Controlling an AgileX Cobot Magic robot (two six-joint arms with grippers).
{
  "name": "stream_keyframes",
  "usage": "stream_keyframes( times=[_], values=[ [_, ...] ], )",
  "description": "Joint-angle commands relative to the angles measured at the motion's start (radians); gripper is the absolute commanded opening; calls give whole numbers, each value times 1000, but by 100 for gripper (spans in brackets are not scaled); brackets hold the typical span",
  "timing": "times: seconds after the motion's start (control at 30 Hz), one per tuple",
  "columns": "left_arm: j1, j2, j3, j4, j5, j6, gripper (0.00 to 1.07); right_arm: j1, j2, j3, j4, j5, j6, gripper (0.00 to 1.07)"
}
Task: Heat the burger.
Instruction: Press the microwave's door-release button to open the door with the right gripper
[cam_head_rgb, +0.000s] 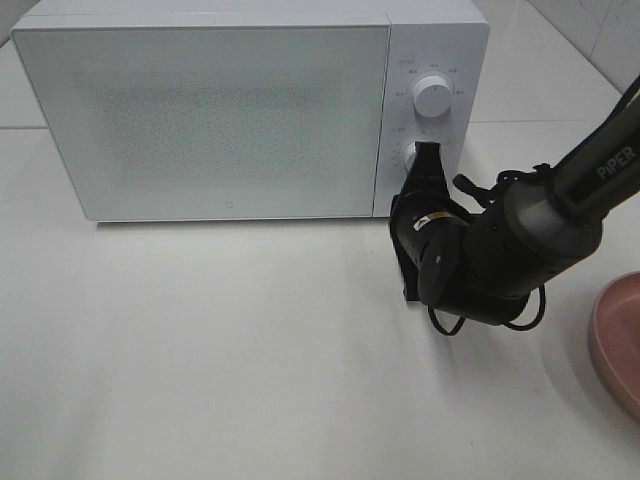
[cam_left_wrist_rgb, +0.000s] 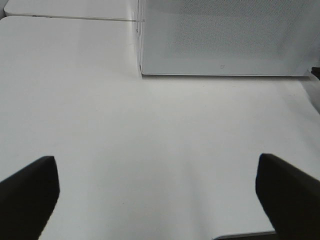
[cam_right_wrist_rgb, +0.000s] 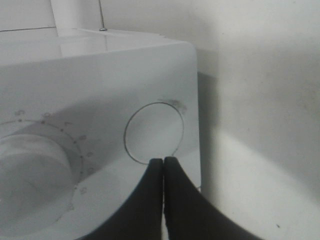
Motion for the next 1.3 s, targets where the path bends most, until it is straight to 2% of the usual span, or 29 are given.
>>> stream_keyframes(
  times=[0.03, 0.47, 0.87, 1.3],
  values=[
    [-1, -17, -1, -5, -10, 0, 100, -4, 1, -15, -3, -19, -19, 0],
    [-1, -17, -1, -5, -10, 0, 100, -16, 18, -16, 6, -52, -36, 0],
    [-1, -17, -1, -5, -10, 0, 100, -53, 24, -55, 2, -58, -55, 0],
    [-1, -17, -1, -5, -10, 0, 100, -55, 28, -104, 5, -86, -87, 0]
  ],
)
